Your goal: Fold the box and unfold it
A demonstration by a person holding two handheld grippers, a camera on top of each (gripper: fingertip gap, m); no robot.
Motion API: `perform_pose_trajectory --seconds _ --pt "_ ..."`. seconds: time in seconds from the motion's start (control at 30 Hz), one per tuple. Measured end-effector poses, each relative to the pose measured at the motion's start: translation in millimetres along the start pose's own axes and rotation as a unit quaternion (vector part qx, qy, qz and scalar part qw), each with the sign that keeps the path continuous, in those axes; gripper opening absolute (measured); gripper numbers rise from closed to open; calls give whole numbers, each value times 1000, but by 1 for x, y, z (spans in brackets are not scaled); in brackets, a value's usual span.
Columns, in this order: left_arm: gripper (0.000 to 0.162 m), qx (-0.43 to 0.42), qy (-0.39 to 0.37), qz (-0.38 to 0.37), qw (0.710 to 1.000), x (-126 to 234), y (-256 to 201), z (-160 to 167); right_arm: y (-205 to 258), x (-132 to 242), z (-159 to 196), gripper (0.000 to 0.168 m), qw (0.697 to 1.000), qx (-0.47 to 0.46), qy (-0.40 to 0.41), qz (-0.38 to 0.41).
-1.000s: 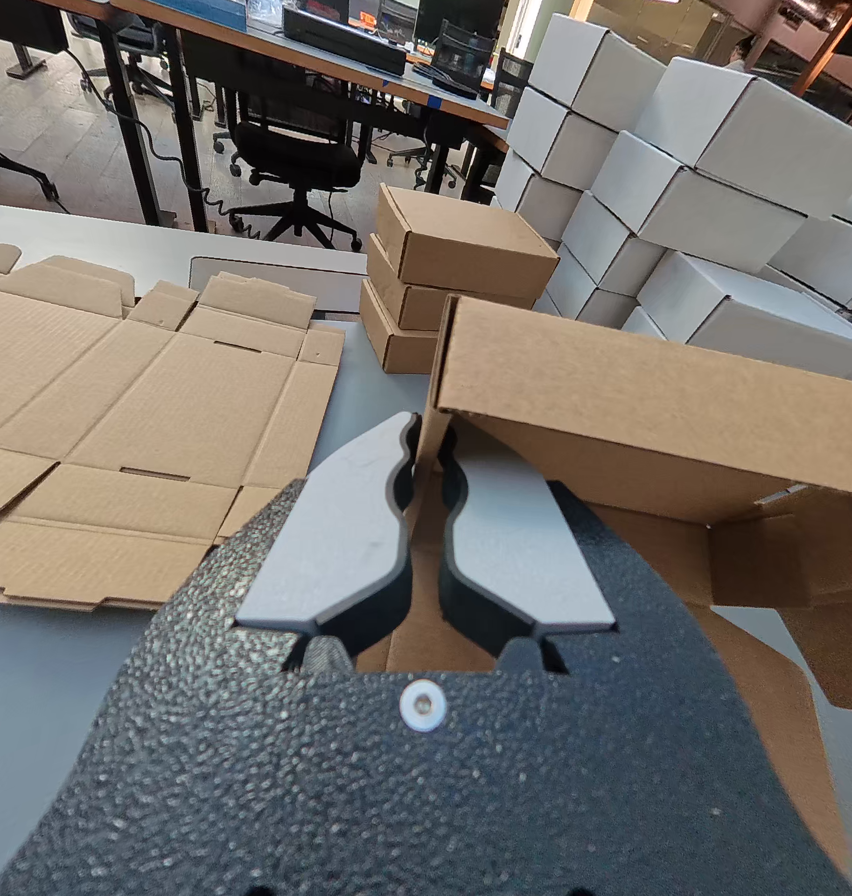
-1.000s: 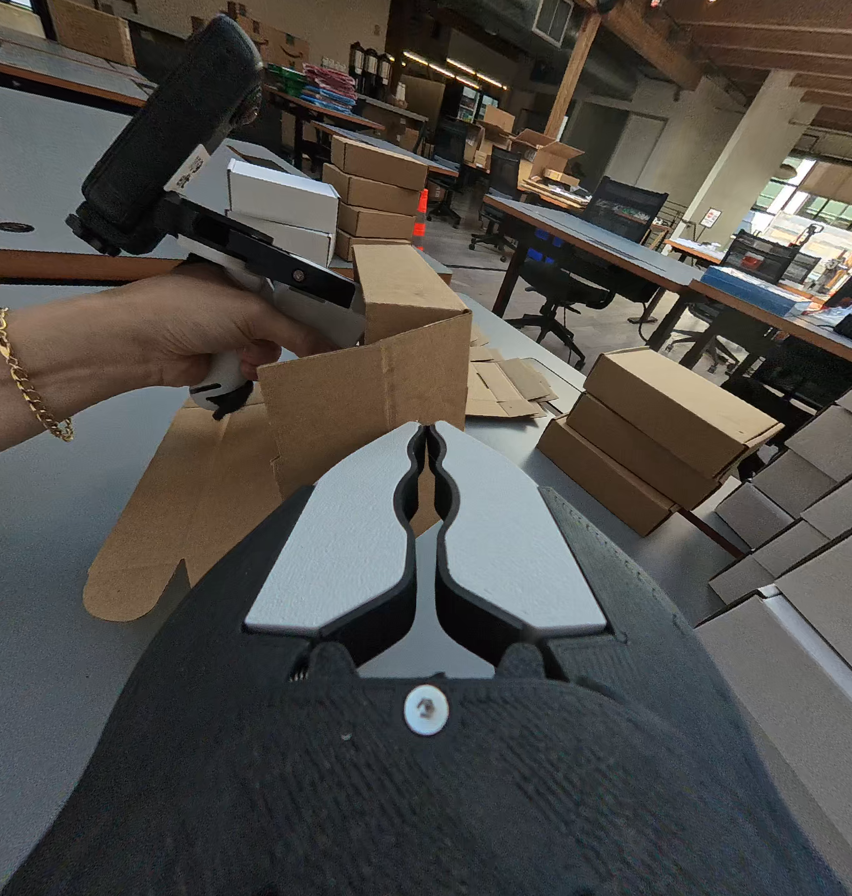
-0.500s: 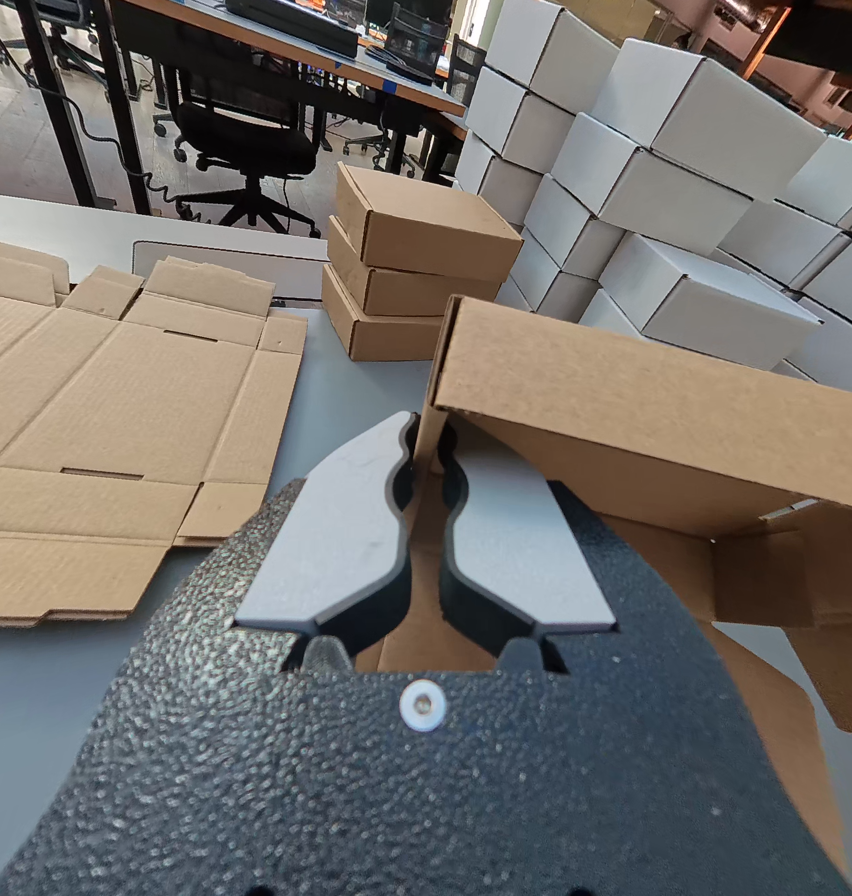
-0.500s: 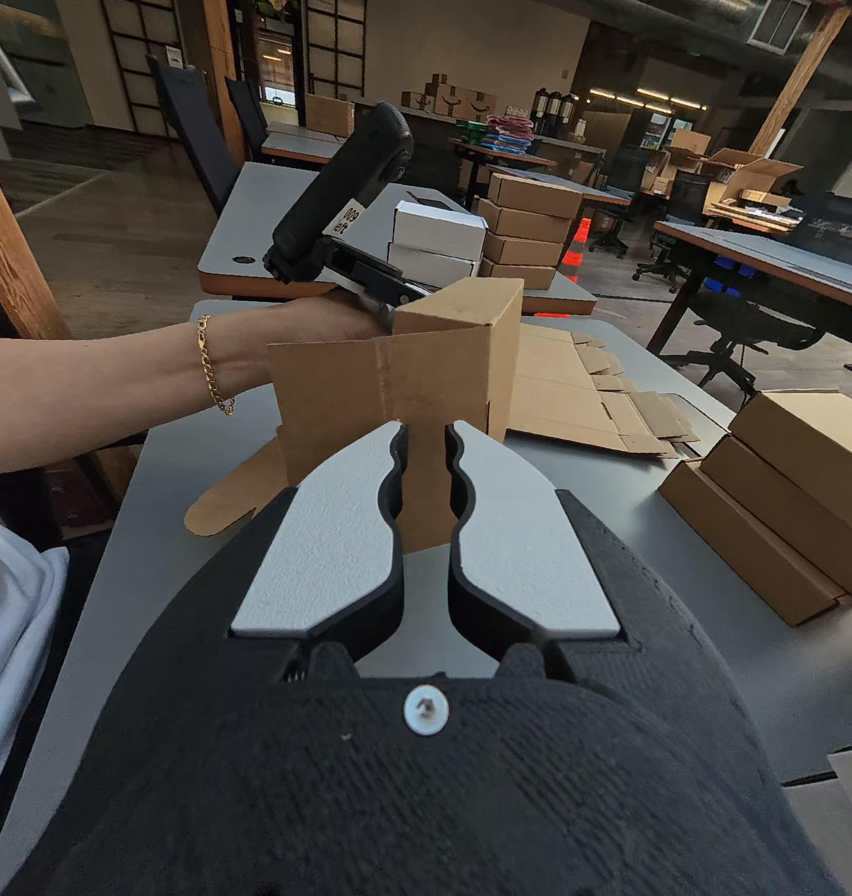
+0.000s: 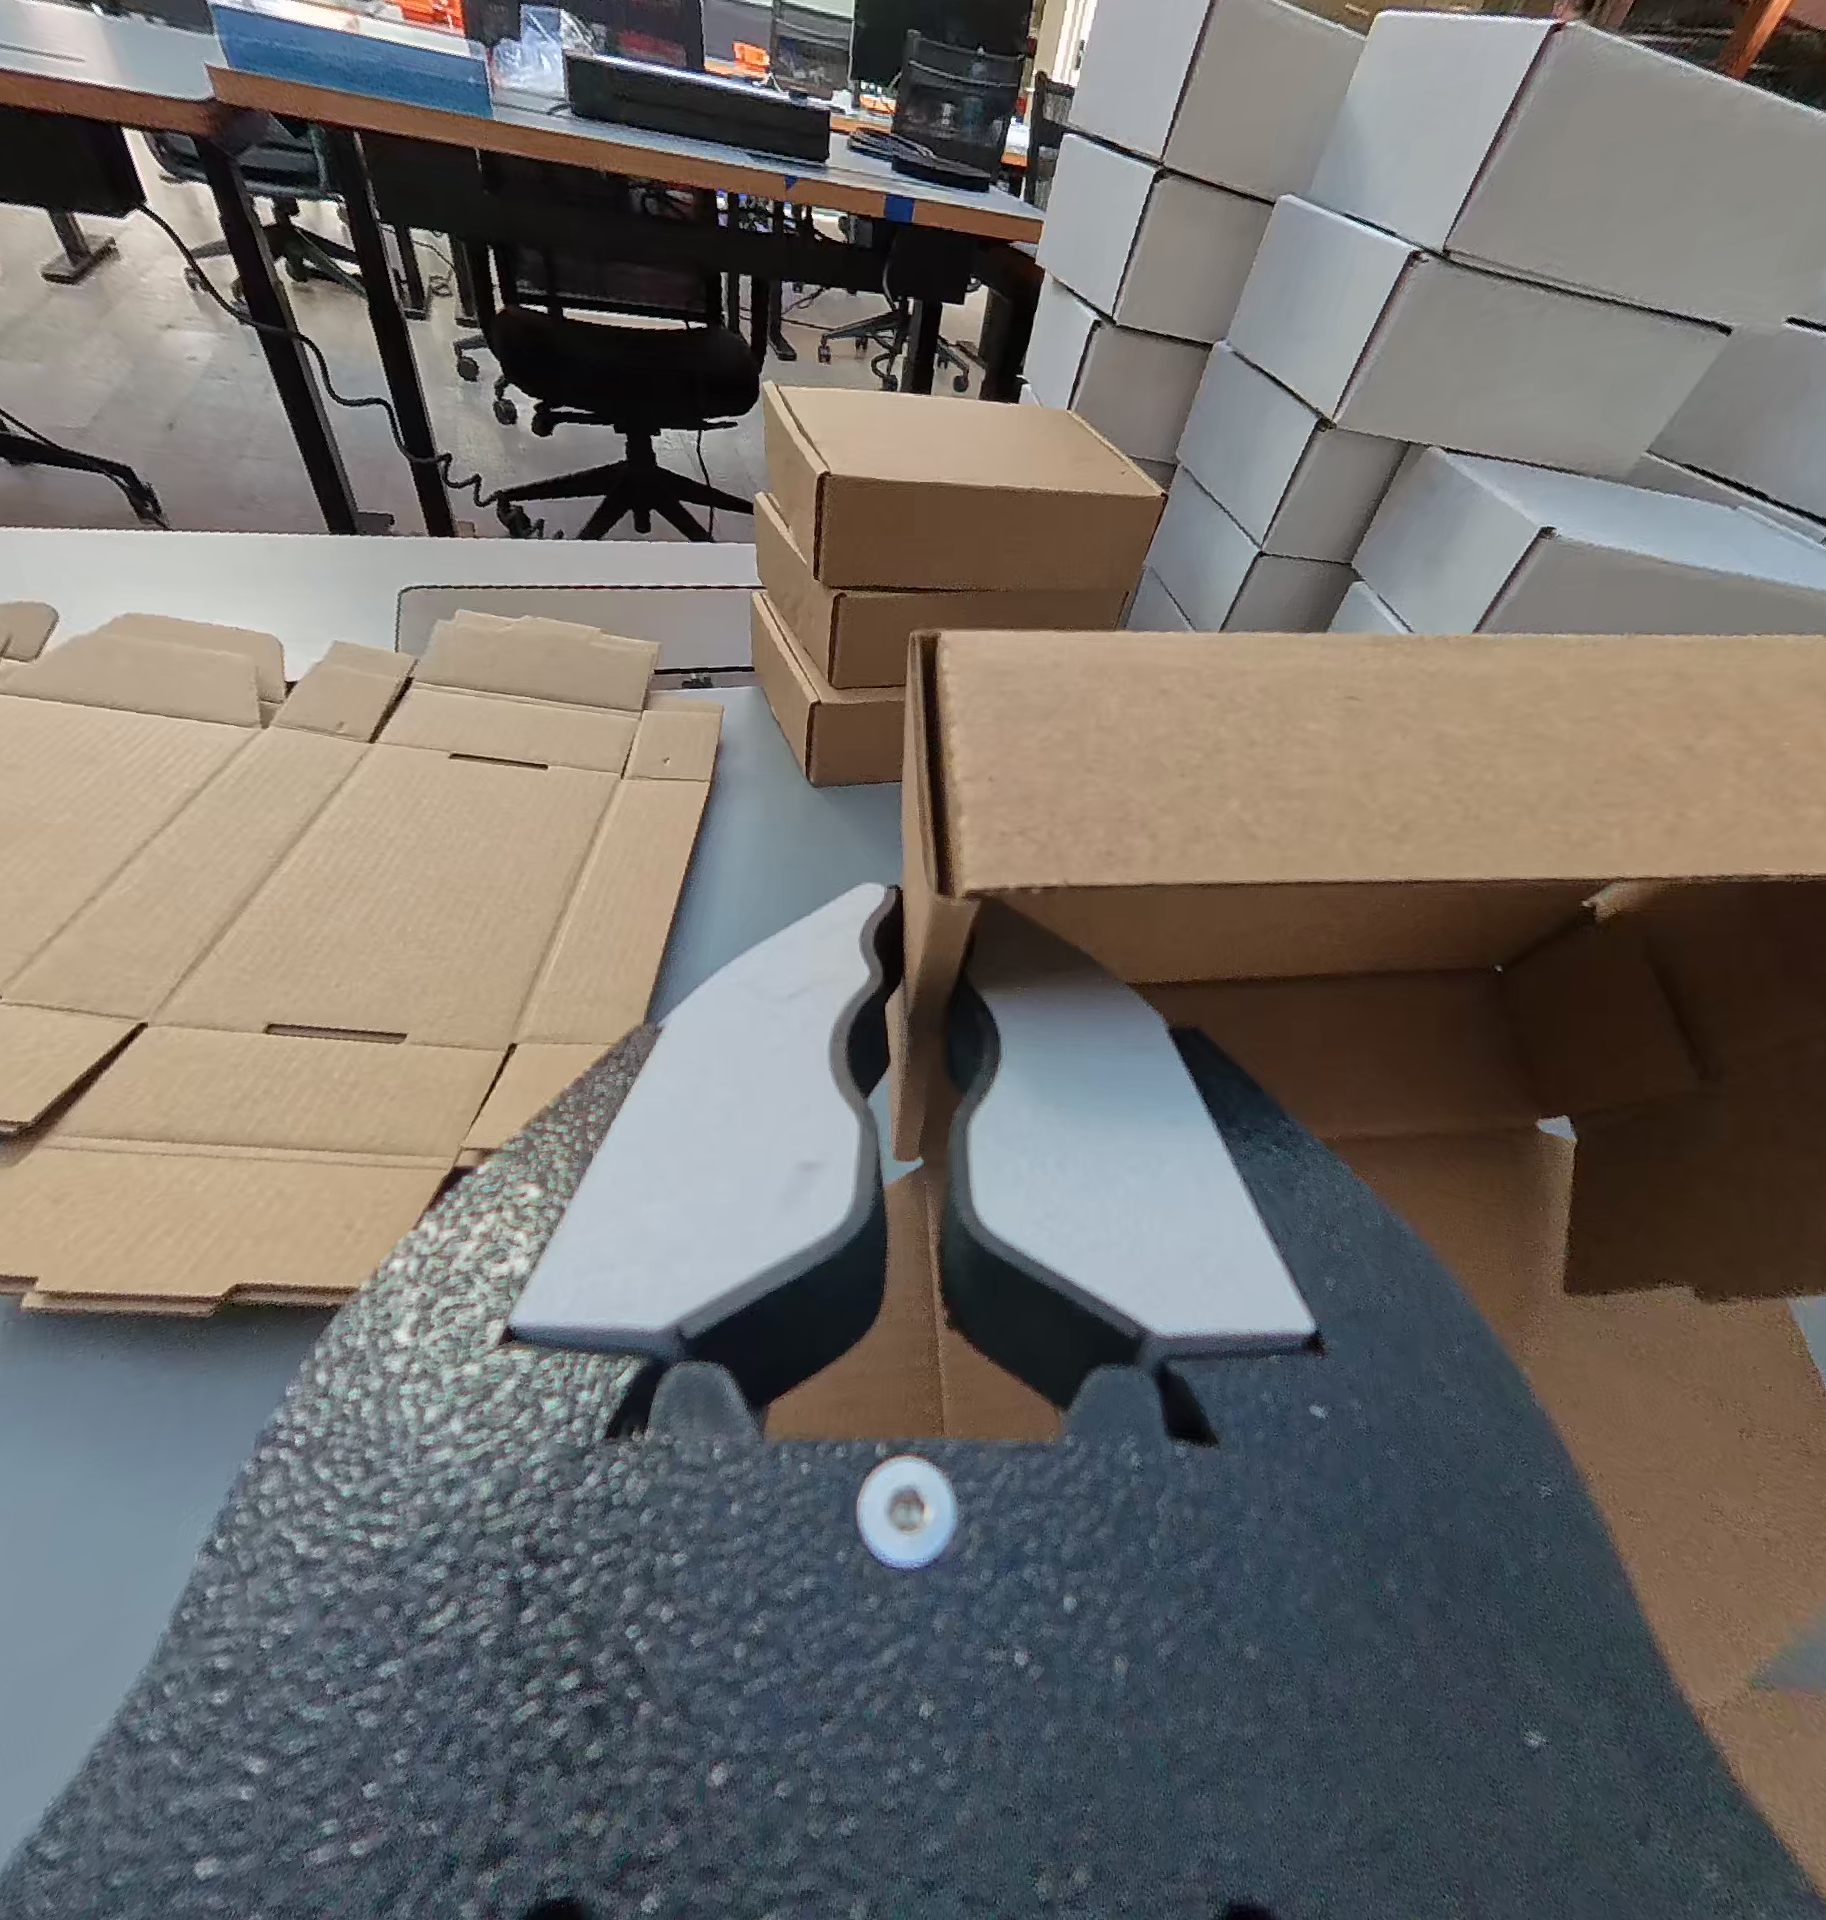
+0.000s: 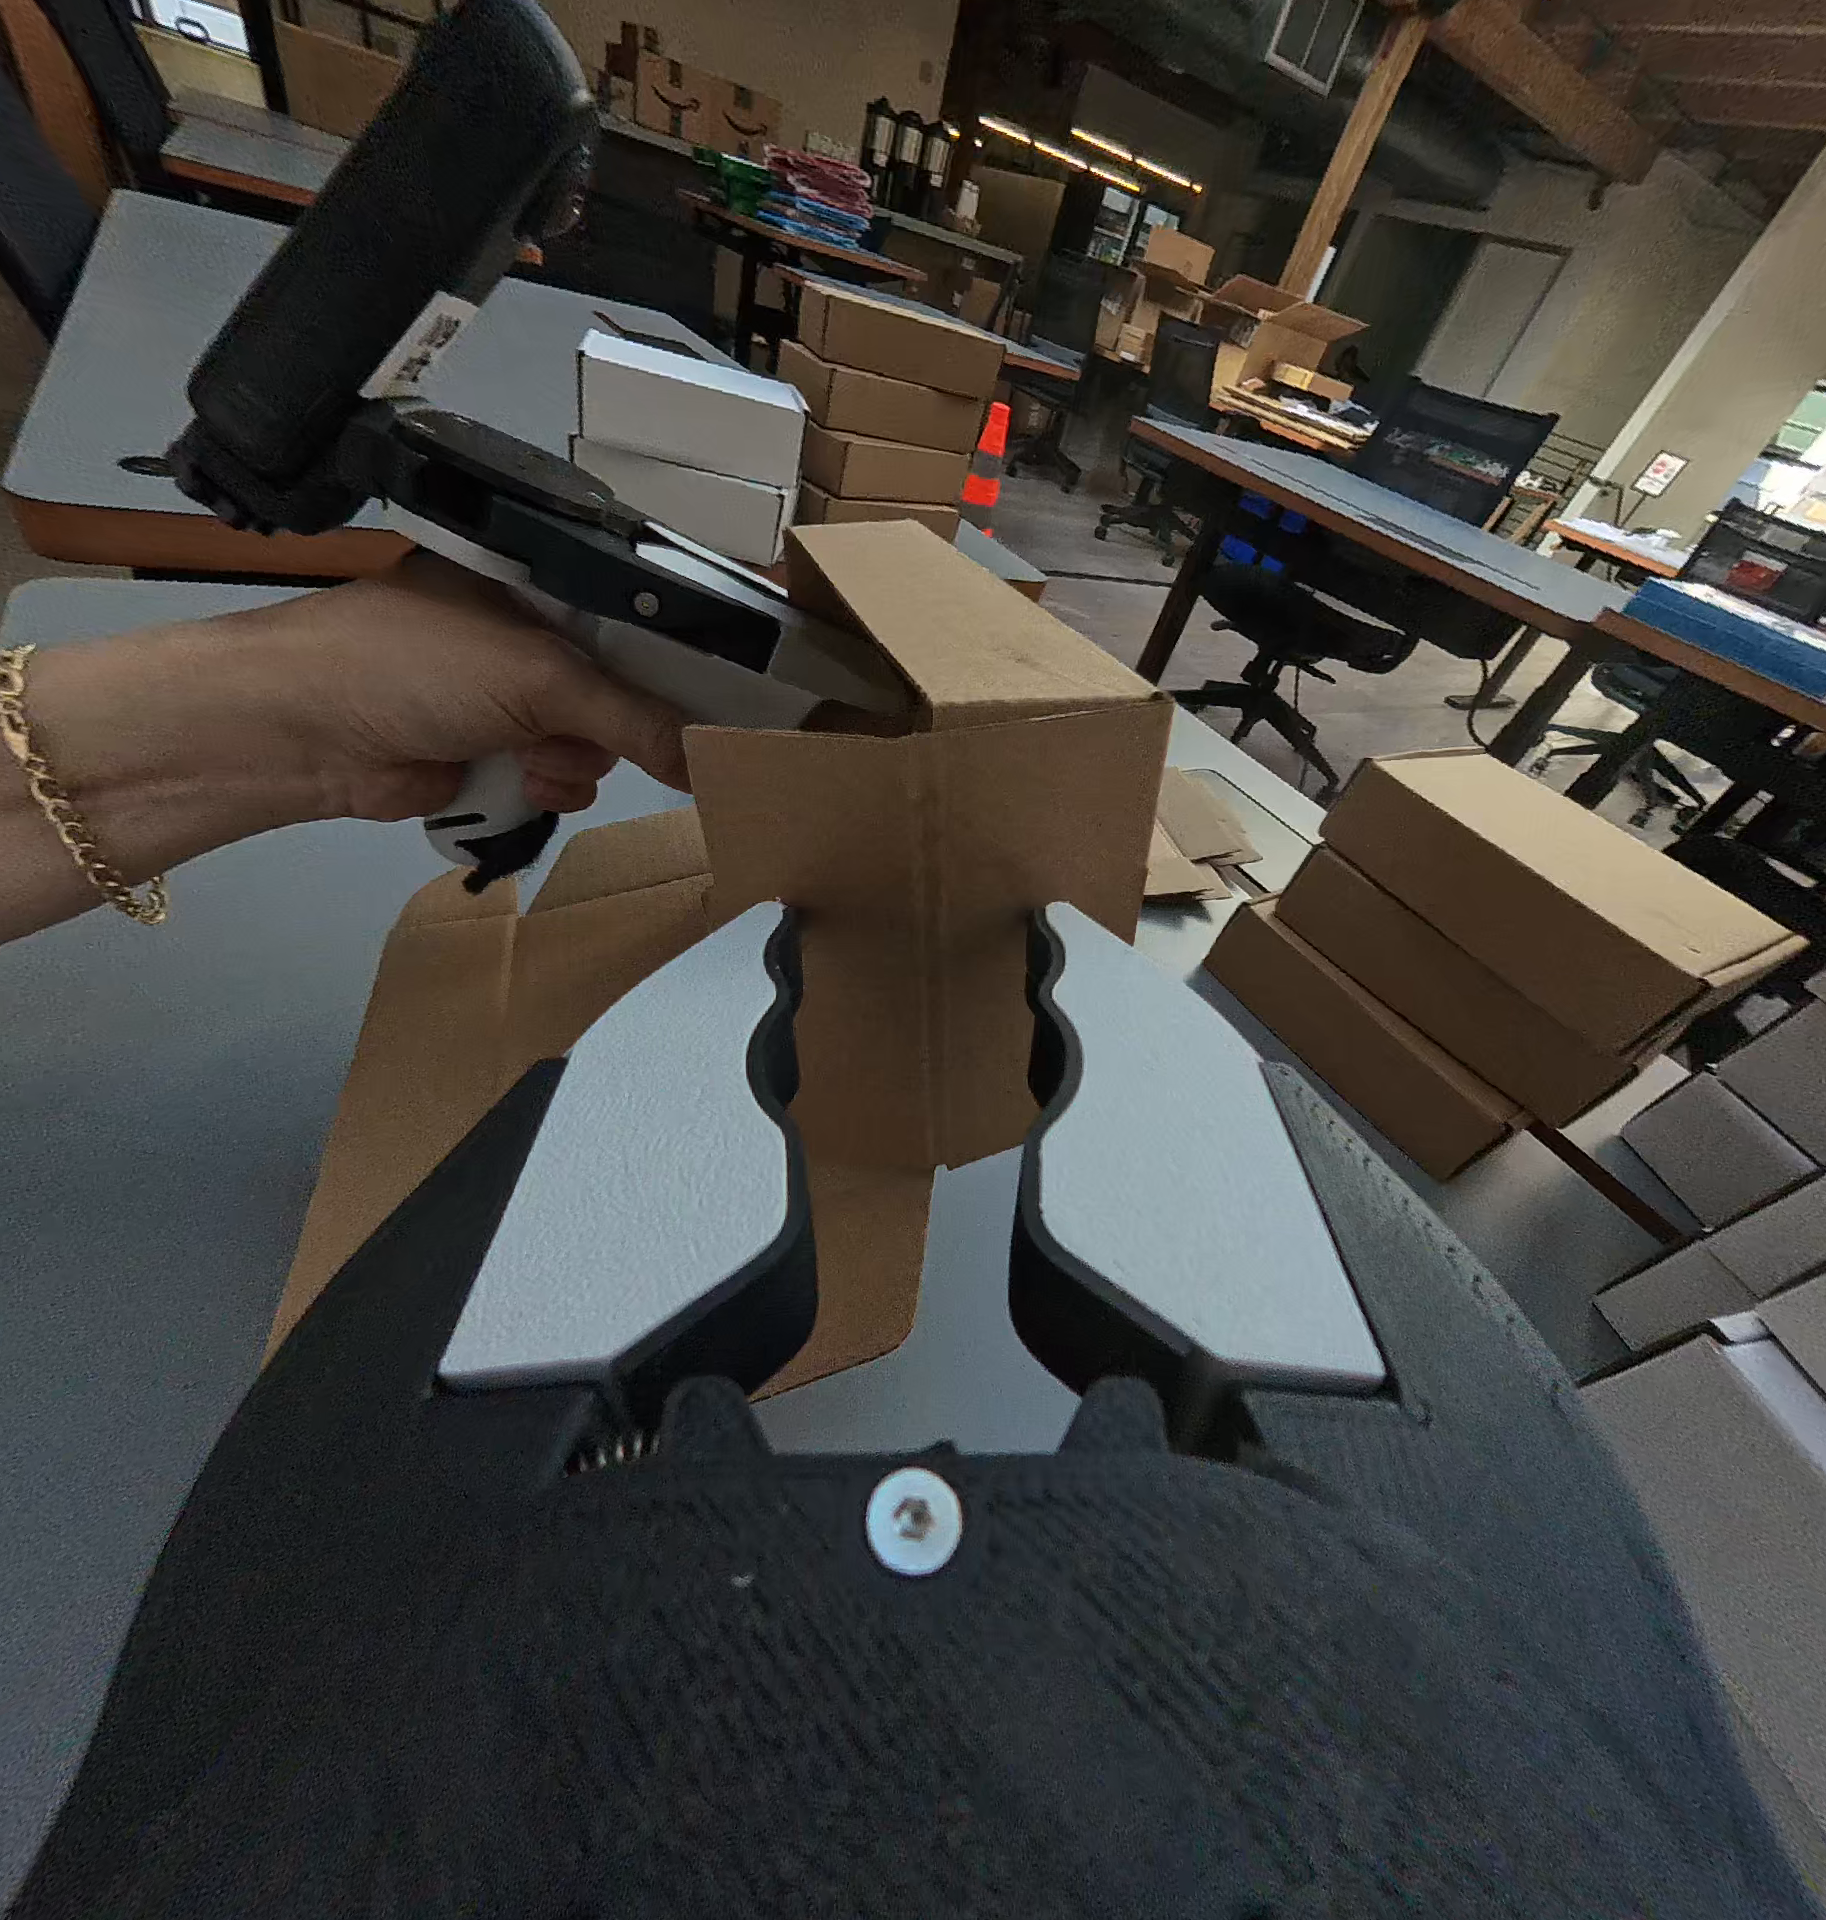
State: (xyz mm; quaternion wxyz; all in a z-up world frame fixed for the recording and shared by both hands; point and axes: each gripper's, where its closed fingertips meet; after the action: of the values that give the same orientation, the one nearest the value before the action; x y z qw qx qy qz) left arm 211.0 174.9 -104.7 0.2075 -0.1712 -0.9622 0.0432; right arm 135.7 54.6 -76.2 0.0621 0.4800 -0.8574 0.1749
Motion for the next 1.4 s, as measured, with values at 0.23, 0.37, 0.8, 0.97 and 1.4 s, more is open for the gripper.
perform_pose_trajectory --seconds 0.23,0.37,0.8,0.97,1.4 --pt "5 -41 -25 -58 997 8 -2 -10 -32 -12 -3 39 985 -37 9 169" --pt "7 -31 -35 -65 997 10 -6 -12 -48 -8 -16 27 960 -20 -14 278" --pt "8 -17 -72 -123 990 16 11 -22 -64 -38 -7 23 942 -85 -21 325" --pt "9 -15 -70 -133 988 13 16 -23 -69 -45 0 19 937 -79 -22 338" --pt "4 -29 -122 -177 976 -7 27 -54 -108 -52 -20 7 911 -23 -27 411"
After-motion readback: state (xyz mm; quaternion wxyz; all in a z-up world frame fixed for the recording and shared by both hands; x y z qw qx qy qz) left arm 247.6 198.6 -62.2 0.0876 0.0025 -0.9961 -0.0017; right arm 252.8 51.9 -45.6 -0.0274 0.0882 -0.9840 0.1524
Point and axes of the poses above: each gripper's, where its closed fingertips meet, x back along the fingers, z out of its underside, y = z × x across the jaws, and after that the axes turned 8 degrees about y, right-handed
